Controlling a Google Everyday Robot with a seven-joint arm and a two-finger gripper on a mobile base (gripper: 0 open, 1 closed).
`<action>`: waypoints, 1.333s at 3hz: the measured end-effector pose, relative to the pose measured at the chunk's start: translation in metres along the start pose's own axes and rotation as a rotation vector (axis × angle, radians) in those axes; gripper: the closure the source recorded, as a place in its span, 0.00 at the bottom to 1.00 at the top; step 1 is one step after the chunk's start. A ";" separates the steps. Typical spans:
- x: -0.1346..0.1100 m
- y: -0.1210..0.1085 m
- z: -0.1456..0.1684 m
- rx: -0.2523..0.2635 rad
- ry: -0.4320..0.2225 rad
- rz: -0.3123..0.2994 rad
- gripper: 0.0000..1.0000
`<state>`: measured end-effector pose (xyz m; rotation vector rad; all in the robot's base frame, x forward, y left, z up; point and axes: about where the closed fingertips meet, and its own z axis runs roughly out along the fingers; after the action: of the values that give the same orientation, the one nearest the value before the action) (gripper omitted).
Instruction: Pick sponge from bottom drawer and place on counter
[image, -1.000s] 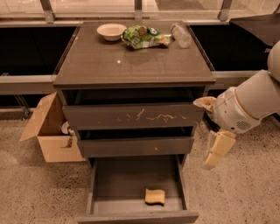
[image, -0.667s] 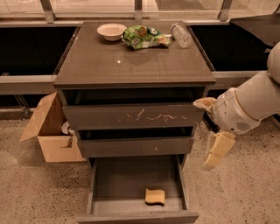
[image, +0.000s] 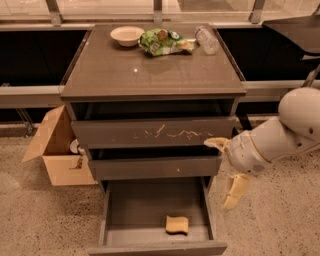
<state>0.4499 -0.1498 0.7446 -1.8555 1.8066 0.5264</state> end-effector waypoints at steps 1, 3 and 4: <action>0.023 0.009 0.041 -0.051 -0.073 -0.033 0.00; 0.062 0.026 0.118 -0.149 -0.103 -0.035 0.00; 0.064 0.025 0.123 -0.156 -0.105 -0.035 0.00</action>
Offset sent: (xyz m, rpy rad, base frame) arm -0.0171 0.0100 -0.1333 0.1607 0.0717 0.1312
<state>0.4355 -0.1285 0.6066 -1.9192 1.7041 0.7561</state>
